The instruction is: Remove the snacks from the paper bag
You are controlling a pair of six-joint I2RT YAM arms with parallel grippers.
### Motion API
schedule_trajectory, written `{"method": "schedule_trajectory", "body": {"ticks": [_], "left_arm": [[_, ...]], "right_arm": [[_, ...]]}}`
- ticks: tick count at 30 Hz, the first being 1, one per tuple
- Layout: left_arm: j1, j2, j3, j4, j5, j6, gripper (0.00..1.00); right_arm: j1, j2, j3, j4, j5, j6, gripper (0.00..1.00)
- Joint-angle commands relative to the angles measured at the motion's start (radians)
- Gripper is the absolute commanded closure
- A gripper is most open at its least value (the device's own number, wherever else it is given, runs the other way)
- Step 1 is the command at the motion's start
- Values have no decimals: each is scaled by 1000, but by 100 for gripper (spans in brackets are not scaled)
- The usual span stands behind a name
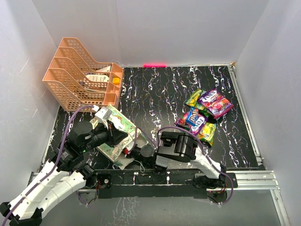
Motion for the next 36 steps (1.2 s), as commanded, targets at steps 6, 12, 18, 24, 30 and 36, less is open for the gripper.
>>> {"method": "schedule_trajectory", "body": {"ticks": [6,12,18,24,30,36], "left_arm": [[-5,89,63,139,89,22,100],[-5,161,107,203,182,4,100],[-5,207,135,211,234,9,100],[-4,253,150,239,275,6,100],[-5,299,193,235,284,5,100],[-4,381,278,154,196,12,100]], "right_arm": [[-3,101,125,337,11,37,65],[-3,142,206,337,52,38,55],[-3,193,306,309,60,62,40],[-3,250,381,277,37,65,24],[-12,278,476,269,-26,39,21],[-7,265,534,307,-108,95,22]]}}
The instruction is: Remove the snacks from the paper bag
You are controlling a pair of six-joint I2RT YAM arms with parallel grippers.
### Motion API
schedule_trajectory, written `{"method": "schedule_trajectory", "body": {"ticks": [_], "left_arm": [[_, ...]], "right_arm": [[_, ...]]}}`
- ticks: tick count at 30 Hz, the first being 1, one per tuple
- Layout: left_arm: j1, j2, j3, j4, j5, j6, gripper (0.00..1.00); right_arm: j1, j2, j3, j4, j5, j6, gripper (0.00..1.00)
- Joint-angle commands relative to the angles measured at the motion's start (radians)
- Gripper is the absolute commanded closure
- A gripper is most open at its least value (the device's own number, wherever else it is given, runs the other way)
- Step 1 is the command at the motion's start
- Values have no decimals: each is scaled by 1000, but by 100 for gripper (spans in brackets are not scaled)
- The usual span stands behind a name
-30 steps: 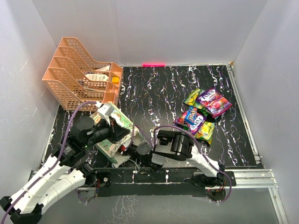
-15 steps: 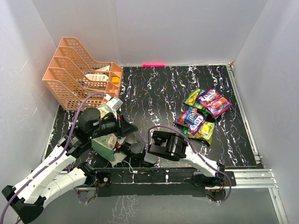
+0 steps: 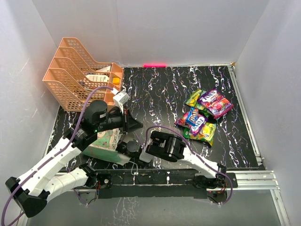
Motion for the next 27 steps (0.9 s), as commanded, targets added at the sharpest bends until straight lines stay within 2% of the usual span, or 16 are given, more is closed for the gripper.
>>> {"method": "schedule_trajectory", "body": {"ticks": [1,6,9,16,20,22,27], "left_arm": [[-5,53,112,-40,-74,8,100],[-5,114,152,-29,-74,3,100],[-5,123,137,-44,-64,5,100],[-4,12,20,-35,-101,-5,100],[-5,-7,7,-46,-124,3,100],[-5,-11,6,-48,-125,6,100],[-5,-29,-7,-69,-165,6,100]], "right_arm": [[10,12,52,317,-94,13,22],[11,24,51,319,-129,34,23],[11,10,-25,336,-151,22,26],[-6,-33,-203,261,-229,-3,27],[-7,-20,-237,240,-264,2,33],[-7,-19,-241,239,-249,-8,40],[-16,-89,-245,180,-180,-61,72]]}}
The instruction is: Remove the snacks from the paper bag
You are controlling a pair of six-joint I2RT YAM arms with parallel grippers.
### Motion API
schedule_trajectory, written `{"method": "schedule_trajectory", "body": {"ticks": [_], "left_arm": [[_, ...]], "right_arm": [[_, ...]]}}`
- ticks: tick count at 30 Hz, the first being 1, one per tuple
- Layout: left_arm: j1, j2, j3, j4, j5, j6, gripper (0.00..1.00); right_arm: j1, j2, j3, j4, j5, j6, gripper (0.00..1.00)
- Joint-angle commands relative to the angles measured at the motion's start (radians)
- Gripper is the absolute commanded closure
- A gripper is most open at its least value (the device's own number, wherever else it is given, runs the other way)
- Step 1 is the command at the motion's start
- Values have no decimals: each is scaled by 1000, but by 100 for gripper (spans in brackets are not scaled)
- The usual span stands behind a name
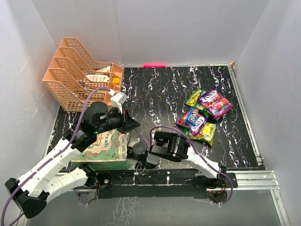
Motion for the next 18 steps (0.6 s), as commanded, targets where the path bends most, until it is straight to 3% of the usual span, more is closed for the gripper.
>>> {"method": "schedule_trajectory", "body": {"ticks": [1,5,18], "left_arm": [[-5,-35,-23,-19,-53,4,100],[-5,-66,-54,-28,-89,-7,100],[-5,-183,-131,18,-218,-38,100]], "right_arm": [[-19,-31,-61,175,59,-82,78],[-45,-96,-124,214,99,-62,92],[-44,-353,-512,328,189,-24,93]]}}
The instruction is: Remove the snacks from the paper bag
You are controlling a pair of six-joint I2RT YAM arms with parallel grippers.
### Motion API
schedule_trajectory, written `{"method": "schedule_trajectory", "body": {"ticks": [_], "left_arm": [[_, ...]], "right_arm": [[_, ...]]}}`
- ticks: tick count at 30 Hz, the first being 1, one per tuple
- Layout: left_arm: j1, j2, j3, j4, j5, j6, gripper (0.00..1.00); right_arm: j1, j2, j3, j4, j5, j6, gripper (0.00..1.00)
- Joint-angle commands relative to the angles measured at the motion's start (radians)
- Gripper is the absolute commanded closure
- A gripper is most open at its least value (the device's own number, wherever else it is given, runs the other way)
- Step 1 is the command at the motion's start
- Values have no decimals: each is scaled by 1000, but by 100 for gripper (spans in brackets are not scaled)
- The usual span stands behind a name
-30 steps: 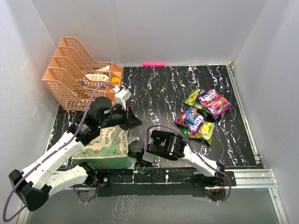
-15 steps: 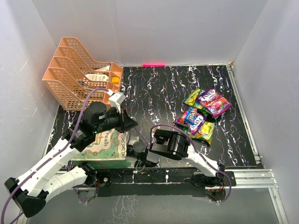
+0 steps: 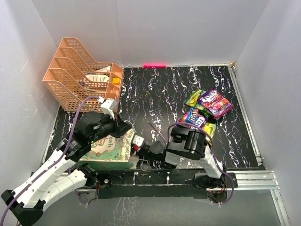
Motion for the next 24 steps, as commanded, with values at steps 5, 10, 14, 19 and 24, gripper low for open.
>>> {"method": "schedule_trajectory", "body": {"ticks": [5,10,14,19,24], "left_arm": [[-5,-34,6,29,-47,-18,100],[-5,-49,15,4,-59,-22,100],[-5,-57,4,25,-53,-33,100],[-5,-33,20,36,-65,-61,100],[-5,23,91,46,-67,-57,100]], "right_arm": [[8,-216,-232,314,112,13,93],[8,-447,-299,84,186,4,93],[8,-608,-351,-99,212,-8,93],[7,-830,-343,-427,300,1,93],[8,-1106,-287,-982,500,135,93]]}}
